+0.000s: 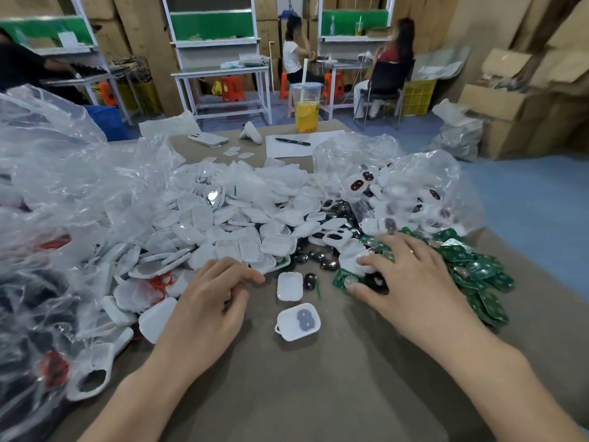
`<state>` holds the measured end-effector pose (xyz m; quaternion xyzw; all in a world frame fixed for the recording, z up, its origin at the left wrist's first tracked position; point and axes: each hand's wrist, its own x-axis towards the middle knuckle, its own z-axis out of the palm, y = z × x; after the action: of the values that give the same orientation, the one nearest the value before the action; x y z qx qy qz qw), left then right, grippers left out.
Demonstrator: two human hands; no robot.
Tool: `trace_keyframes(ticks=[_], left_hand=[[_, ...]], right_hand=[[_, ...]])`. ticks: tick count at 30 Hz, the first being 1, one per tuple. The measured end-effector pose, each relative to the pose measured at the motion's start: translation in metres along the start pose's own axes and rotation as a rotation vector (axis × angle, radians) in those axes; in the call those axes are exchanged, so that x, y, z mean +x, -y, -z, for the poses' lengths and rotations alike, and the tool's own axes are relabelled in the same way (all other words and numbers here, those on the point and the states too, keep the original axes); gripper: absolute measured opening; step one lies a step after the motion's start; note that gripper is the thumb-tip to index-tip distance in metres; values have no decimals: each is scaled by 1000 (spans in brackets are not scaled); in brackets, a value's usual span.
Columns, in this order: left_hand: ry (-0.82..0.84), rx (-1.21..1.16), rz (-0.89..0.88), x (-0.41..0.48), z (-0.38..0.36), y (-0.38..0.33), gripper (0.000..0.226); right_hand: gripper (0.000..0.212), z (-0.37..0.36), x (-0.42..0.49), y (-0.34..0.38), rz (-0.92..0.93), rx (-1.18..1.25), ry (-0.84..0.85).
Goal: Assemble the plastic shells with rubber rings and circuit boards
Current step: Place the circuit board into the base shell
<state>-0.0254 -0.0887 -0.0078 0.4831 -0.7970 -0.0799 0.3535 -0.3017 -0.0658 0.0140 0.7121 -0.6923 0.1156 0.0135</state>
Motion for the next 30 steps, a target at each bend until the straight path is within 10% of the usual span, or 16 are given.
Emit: trace_keyframes(ticks=[10, 22, 30], left_hand=[[-53, -19, -26, -3, 3, -6, 31], [-95, -837, 311, 10, -1, -27, 13], [-169, -836, 356, 15, -8, -20, 4]], right_hand=[[23, -5, 10, 11, 161, 107, -32], [19, -3, 41, 77, 149, 1435, 178], [20, -13, 46, 83, 86, 1603, 221]])
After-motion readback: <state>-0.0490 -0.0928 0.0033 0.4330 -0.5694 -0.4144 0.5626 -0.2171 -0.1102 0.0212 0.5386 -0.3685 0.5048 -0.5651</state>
